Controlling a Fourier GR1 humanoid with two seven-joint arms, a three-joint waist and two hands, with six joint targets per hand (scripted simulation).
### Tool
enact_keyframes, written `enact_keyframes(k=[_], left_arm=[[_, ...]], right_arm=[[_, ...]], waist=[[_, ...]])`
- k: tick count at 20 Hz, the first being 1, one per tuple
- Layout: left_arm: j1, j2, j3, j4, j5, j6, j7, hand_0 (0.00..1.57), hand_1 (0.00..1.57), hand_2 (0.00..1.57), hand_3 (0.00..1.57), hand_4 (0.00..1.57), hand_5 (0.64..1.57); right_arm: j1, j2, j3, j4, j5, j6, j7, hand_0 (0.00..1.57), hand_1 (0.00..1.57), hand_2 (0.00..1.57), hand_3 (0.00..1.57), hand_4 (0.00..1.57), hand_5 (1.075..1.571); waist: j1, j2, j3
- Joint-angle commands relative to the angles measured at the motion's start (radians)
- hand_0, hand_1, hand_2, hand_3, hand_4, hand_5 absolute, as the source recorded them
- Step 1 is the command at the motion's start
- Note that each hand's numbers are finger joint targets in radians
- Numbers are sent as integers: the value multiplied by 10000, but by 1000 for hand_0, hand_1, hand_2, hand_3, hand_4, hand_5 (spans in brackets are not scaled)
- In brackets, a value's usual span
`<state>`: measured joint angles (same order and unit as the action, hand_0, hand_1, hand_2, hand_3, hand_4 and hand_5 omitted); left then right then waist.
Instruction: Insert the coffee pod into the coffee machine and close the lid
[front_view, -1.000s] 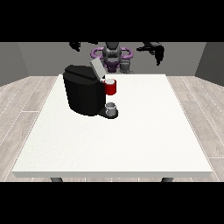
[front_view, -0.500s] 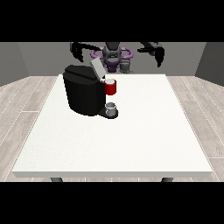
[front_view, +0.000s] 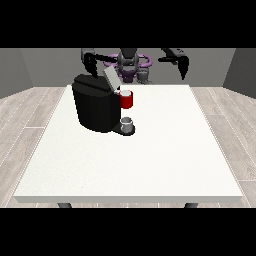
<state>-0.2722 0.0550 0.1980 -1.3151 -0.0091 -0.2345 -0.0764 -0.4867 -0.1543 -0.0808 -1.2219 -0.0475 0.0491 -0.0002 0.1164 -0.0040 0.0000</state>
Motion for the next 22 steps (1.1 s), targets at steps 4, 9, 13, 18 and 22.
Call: enact_keyframes(k=[4,9,13,18,22], left_arm=[[279,190,-13,-399,420,96,-133,0,0,0,0,0,1571],[86,267,-240,-654,127,402,-12,0,0,0,0,0,1571],[247,293,-233,-586,107,585,-178,0,0,0,0,0,1571],[139,448,-496,-924,385,101,346,0,0,0,0,0,1571],[-13,487,-140,-617,625,402,321,0,0,0,0,0,1571]], right_arm=[[-566,-168,8,764,159,535,-415,0,0,0,0,0,1571],[-1147,-125,-203,1313,338,227,-749,0,0,0,0,0,1571],[-1489,-367,-284,1487,369,439,-655,0,0,0,0,0,1571],[-1891,243,-63,1891,692,-223,-547,0,0,0,0,0,1571],[-1608,135,99,2045,876,115,-1186,0,0,0,0,0,1571]], waist=[[-129,332,0],[31,780,1],[-23,782,0],[534,724,1],[135,952,0]])
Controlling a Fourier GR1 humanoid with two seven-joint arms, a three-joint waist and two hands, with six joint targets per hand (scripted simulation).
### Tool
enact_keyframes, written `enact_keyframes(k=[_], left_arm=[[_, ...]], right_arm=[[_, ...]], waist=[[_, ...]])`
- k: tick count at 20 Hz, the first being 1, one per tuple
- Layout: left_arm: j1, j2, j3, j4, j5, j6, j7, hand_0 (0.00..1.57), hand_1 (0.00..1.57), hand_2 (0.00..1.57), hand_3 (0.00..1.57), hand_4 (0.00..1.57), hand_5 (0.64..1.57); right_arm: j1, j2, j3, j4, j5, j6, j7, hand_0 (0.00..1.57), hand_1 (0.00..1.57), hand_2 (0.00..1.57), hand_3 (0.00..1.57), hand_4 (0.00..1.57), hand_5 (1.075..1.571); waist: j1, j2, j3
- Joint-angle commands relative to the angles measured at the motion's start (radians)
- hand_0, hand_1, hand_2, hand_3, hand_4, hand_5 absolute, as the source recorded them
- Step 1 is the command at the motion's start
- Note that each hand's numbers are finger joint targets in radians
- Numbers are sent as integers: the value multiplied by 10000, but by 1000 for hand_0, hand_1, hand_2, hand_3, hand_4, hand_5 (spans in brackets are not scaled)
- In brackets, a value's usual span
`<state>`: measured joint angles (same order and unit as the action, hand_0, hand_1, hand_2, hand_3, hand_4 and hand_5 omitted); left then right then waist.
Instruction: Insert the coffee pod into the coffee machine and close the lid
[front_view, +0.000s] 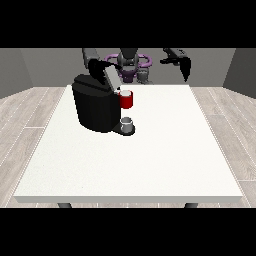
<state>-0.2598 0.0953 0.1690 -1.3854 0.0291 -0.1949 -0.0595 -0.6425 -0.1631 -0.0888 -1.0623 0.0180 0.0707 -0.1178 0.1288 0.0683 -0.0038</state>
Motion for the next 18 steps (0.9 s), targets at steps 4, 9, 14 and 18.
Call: enact_keyframes(k=[4,9,14,18], left_arm=[[47,333,190,592,-60,-41,-862,0,0,0,0,158,1571],[-501,41,17,369,59,364,141,0,0,0,0,121,1571],[-187,-42,-205,342,100,7,-198,0,0,0,0,0,1571],[-217,48,-296,412,39,-189,-841,0,0,0,0,196,1571]], right_arm=[[-221,683,407,315,384,-470,35,0,0,0,0,77,1571],[-1213,391,445,433,544,-357,682,0,0,0,0,140,1571],[-1377,280,699,350,859,-495,867,0,0,0,0,125,1571],[-1467,296,946,251,1079,-430,794,0,0,0,0,110,1571]], waist=[[-101,335,36],[98,152,38],[457,85,38],[234,182,36]])
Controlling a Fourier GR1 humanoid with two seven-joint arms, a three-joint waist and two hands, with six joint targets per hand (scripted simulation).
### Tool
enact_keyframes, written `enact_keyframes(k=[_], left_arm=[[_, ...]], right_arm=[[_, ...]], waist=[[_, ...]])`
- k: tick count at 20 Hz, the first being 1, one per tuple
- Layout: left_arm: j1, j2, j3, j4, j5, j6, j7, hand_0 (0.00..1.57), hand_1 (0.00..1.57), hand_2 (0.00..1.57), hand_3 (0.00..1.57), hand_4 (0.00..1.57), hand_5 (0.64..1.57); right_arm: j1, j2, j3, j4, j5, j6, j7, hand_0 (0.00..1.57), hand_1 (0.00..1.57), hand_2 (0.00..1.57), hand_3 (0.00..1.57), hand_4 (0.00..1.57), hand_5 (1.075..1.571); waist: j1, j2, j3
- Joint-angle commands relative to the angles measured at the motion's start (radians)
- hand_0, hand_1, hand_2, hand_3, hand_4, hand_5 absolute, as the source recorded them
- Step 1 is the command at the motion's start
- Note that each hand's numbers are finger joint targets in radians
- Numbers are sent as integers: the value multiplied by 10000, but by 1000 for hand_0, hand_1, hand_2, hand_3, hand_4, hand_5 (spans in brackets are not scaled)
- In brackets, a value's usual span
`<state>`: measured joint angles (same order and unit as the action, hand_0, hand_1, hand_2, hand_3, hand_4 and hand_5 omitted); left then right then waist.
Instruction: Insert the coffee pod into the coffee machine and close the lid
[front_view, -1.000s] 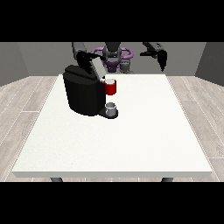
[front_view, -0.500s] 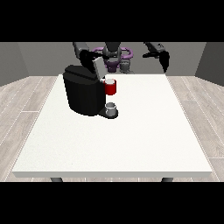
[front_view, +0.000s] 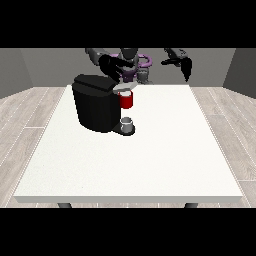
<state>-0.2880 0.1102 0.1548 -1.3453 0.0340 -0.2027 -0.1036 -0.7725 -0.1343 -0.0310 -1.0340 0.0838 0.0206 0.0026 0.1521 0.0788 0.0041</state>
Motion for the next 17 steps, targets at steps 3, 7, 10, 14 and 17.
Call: enact_keyframes(k=[3,7,10,14,17], left_arm=[[95,-411,-428,-206,-337,334,-791,0,0,0,0,185,1571],[407,-57,-1,-32,129,-34,-684,0,0,0,0,245,1571],[887,-431,-314,-256,-20,172,-868,0,0,0,0,192,1571],[1225,-687,-416,75,-188,509,-452,0,0,0,0,192,1571],[1951,-629,-362,392,-360,477,-1379,0,0,0,0,192,1571]], right_arm=[[-460,65,104,305,351,41,-702,0,0,0,0,73,1571],[266,898,683,-319,241,299,-972,0,0,0,0,67,1571],[714,906,640,-498,-57,803,-1555,0,0,0,0,259,1571],[2665,1326,1644,-1256,-1482,151,-1721,0,0,0,0,286,1571],[3685,1335,1935,-1653,-1350,-78,-1722,0,0,0,0,157,1571]], waist=[[22,281,-42],[-408,-496,-43],[-478,-686,-41],[-834,-1764,-36],[-1368,-1814,-42]])
